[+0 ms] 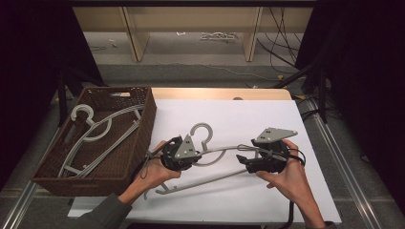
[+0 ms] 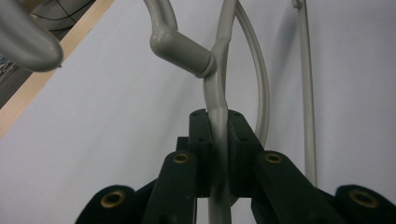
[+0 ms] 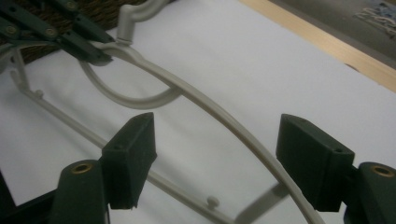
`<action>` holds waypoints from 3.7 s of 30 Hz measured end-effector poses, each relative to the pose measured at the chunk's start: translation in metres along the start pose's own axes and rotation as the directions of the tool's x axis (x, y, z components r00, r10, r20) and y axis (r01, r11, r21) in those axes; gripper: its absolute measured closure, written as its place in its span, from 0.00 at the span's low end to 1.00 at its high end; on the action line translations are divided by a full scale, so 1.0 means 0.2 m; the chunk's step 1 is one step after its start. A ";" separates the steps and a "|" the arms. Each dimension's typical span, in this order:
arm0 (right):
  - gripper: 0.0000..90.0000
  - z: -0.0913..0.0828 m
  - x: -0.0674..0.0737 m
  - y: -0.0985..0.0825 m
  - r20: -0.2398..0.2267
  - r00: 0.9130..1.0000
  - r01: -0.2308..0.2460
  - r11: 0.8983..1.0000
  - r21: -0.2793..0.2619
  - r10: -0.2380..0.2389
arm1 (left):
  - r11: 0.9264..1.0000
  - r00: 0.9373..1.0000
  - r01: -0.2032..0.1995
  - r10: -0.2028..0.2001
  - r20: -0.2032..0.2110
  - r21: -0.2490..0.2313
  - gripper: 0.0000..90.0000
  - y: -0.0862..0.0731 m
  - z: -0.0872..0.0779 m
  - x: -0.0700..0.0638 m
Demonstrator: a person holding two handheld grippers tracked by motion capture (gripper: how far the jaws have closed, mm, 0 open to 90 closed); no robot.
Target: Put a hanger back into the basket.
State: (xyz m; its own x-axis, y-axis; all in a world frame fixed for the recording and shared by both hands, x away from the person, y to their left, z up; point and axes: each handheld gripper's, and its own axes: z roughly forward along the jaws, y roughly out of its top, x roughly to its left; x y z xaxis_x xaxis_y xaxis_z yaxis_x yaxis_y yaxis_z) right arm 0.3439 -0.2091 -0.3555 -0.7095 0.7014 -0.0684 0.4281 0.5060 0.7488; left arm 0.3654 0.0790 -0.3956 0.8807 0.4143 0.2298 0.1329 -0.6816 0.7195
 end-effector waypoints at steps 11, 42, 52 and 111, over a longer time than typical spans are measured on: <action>0.27 -0.01 -0.05 -0.11 0.032 0.990 -0.133 0.979 -0.157 0.140 | 0.993 0.993 0.116 -0.116 0.009 -0.031 0.91 -0.04 -0.13 0.05; 0.23 0.02 -0.04 -0.29 0.045 0.979 -0.187 0.968 -0.166 0.197 | 0.956 0.967 0.253 -0.252 0.024 -0.150 0.91 0.00 -0.49 0.19; 0.22 0.03 -0.04 -0.32 0.042 0.978 -0.193 0.966 -0.171 0.203 | 0.943 0.957 0.284 -0.289 -0.006 -0.174 0.91 -0.01 -0.57 0.27; 0.22 0.07 -0.03 -0.36 0.043 0.976 -0.206 0.969 -0.137 0.213 | 0.896 0.761 0.384 -0.444 -0.472 -0.224 0.91 -0.80 -0.88 0.90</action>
State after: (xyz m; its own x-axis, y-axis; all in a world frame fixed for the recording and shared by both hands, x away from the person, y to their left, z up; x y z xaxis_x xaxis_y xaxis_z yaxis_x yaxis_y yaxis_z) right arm 0.3246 -0.2435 -0.4184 -0.5768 0.8143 0.0643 0.4837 0.2771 0.8302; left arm 0.4225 0.3688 -0.3538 0.3969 0.9029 0.1649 0.3552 -0.3168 0.8795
